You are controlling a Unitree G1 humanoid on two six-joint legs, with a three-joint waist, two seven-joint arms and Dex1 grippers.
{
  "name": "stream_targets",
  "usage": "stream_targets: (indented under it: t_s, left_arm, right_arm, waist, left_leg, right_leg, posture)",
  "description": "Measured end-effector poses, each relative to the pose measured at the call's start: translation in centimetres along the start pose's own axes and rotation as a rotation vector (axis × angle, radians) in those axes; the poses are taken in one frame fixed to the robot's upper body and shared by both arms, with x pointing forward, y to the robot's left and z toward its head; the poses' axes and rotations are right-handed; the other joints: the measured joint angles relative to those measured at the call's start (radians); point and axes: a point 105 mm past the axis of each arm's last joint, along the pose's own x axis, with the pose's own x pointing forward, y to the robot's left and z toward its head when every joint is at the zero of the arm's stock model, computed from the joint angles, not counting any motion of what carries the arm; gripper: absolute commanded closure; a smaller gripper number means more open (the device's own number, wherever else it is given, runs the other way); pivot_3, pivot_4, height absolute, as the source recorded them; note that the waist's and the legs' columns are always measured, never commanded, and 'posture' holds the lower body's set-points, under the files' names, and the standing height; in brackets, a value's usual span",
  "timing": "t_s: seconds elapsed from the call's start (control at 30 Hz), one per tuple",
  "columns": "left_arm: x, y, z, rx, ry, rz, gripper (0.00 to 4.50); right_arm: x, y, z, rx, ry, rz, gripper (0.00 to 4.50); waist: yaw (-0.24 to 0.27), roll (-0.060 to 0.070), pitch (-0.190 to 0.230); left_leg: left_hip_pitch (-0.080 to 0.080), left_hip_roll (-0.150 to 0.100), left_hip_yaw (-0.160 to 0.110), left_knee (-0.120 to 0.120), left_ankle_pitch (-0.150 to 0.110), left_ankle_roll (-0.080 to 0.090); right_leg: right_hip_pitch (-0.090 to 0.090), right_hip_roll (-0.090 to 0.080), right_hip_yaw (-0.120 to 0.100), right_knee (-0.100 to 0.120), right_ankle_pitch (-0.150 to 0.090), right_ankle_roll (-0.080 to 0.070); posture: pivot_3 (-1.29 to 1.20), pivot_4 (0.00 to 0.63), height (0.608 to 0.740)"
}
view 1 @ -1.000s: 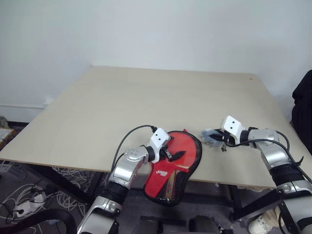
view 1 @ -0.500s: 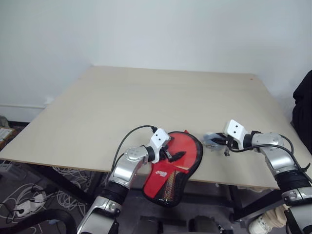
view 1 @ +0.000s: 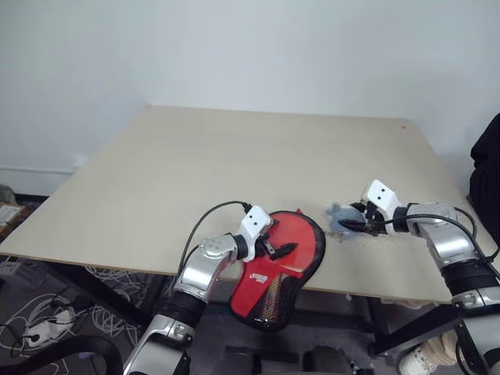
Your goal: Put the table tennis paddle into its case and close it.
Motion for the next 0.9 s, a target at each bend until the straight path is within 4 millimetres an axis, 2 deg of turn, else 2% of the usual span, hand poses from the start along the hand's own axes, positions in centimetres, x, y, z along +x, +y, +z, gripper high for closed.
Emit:
stream_targets:
  t_s: [0.1,0.23,0.3,0.37,0.5,0.6,0.9]
  left_arm:
    - [-0.2,0.2,-0.1,-0.003,0.005,0.007,0.0]
    - [-0.1,0.3,-0.3,-0.012,0.011,0.009,0.0]
    - [0.0,0.3,-0.3,-0.012,0.011,0.007,0.0]
    - [0.0,0.3,-0.3,-0.013,0.011,0.005,0.0]
    - [0.1,0.3,-0.2,-0.014,0.011,0.003,0.0]
    - [0.1,0.3,-0.3,-0.014,0.011,0.003,0.0]
    - [-0.1,0.5,-0.4,-0.019,0.012,0.015,0.0]
  right_arm:
    - [-0.9,-0.7,1.3,-0.039,-0.004,0.036,0.01]
    - [-2.5,-2.5,5.2,-0.181,-0.048,0.067,0.01]
    - [-2.7,-3.2,5.8,-0.259,-0.03,0.064,0.01]
    - [-2.3,-3.6,5.5,-0.334,0.022,0.082,0.01]
    - [-0.7,-2.9,4.2,-0.443,0.11,0.182,0.01]
    - [-0.2,-2.7,3.8,-0.523,0.169,0.24,0.01]
    - [0.6,-2.4,2.7,-0.597,0.278,0.333,0.01]
  waist:
    - [-0.007,0.003,0.0]
    - [-0.007,0.005,-0.001]
    - [-0.008,0.006,-0.003]
    - [-0.007,0.006,-0.003]
    - [-0.008,0.007,-0.004]
    - [-0.007,0.008,-0.004]
    - [-0.008,0.009,-0.005]
  left_leg:
    - [0.0,0.0,0.001,0.0,0.0,0.0]
    - [0.002,0.001,0.001,0.0,0.002,0.004]
    - [0.003,0.001,0.0,0.0,0.002,0.003]
    - [0.002,0.001,0.001,0.0,0.002,0.003]
    - [0.002,0.001,0.002,0.001,0.002,0.003]
    - [0.002,0.001,0.002,0.0,0.002,0.003]
    - [0.003,0.001,0.001,0.0,0.0,-0.001]
  right_leg:
    - [0.0,0.001,0.0,0.0,0.0,0.0]
    - [0.0,0.002,-0.002,0.001,-0.002,0.004]
    - [0.0,0.002,-0.002,0.001,-0.003,0.004]
    - [0.001,0.002,-0.002,0.001,-0.002,0.004]
    - [0.001,0.001,-0.001,0.001,0.0,0.0]
    - [0.001,0.001,-0.001,0.001,0.001,-0.001]
    - [0.0,0.0,0.0,0.002,0.002,-0.003]
  posture:
    - [0.0,0.0,0.74]
    - [0.0,0.0,0.74]
    - [0.0,0.0,0.74]
    - [0.0,0.0,0.74]
    - [0.0,0.0,0.74]
    - [0.0,0.0,0.74]
    - [0.0,0.0,0.74]
